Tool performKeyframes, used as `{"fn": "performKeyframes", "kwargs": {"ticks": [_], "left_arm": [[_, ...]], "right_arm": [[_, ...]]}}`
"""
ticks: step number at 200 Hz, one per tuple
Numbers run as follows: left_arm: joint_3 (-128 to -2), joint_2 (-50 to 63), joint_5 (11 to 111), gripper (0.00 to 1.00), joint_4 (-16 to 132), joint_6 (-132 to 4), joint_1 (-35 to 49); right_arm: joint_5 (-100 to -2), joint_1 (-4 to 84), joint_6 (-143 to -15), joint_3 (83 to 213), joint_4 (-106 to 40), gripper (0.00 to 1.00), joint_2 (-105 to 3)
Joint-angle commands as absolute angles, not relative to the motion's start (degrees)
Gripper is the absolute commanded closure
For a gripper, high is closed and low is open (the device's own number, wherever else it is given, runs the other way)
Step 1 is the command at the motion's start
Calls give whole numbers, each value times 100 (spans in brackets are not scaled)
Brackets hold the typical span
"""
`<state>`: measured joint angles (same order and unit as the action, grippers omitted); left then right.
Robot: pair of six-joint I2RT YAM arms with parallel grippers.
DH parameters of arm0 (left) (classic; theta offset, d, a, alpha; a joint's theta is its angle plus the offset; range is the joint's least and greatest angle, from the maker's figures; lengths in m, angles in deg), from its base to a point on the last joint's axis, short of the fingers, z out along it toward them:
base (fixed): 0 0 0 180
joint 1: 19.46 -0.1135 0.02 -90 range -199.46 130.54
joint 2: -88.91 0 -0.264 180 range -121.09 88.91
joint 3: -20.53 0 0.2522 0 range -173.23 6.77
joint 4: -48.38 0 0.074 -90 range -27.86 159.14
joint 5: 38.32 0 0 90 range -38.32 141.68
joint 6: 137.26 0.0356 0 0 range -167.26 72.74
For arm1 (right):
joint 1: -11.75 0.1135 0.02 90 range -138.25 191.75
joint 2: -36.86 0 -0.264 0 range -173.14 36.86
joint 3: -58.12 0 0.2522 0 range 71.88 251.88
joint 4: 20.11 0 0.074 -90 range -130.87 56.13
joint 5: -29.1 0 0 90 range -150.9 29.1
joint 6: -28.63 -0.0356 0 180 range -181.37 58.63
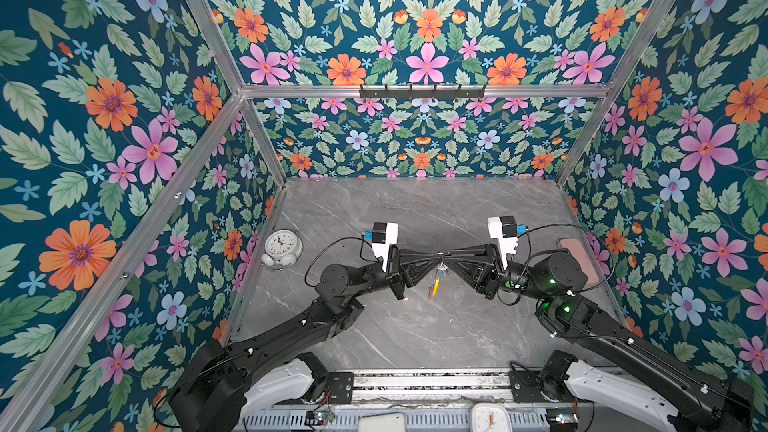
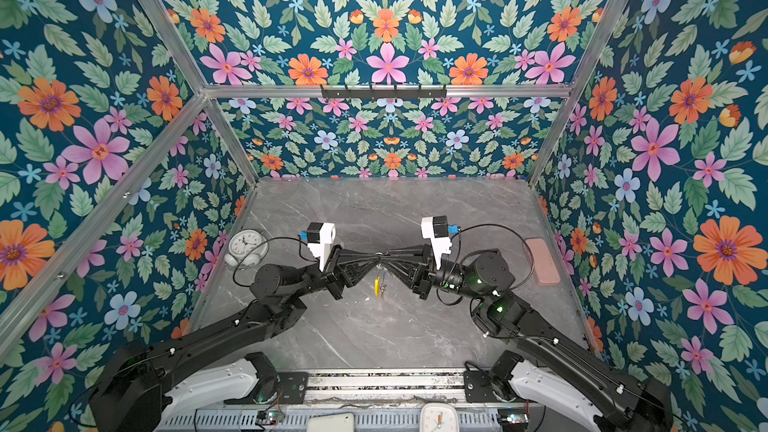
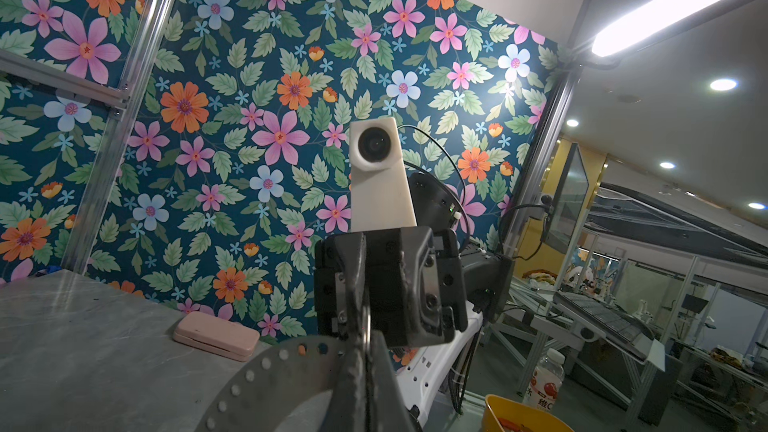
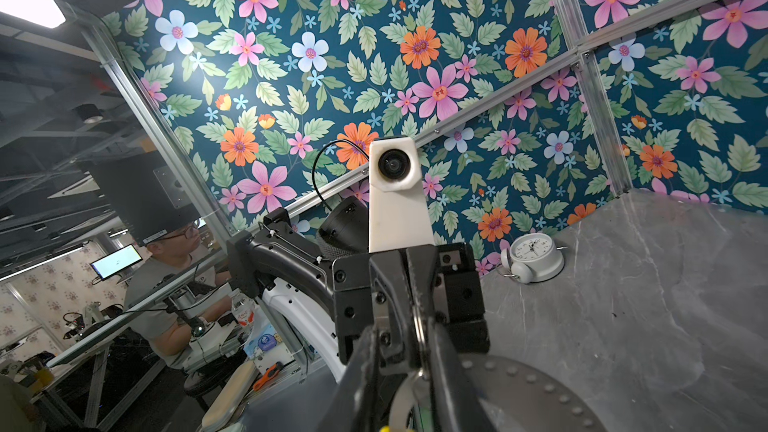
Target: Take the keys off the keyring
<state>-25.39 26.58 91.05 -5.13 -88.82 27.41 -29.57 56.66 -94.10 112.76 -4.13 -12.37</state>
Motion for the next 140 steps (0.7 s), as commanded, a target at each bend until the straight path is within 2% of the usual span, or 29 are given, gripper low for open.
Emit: {"fn": "performKeyframes", "kwargs": {"ticks": [1,53,112,140], "left_arm": [[-2531,2666,9046,100,-834,-8890,2740],[-2541,2635,9066,100,-852,-8897,2734],[-2531,2605,9077,100,-879,-8925,2744],[-2539,2561,9086,100,-903,-8942,2752]], "right_arm": [[-2927,5676,-9335,11310,-304,82,-1236],[-2918,5702,-9302,11326,-367,88,-1262],[-2897,5706,-9248,11354,-443,100,-1292],[-2848,5717,-9237,11378,-508,100,-1309]]}}
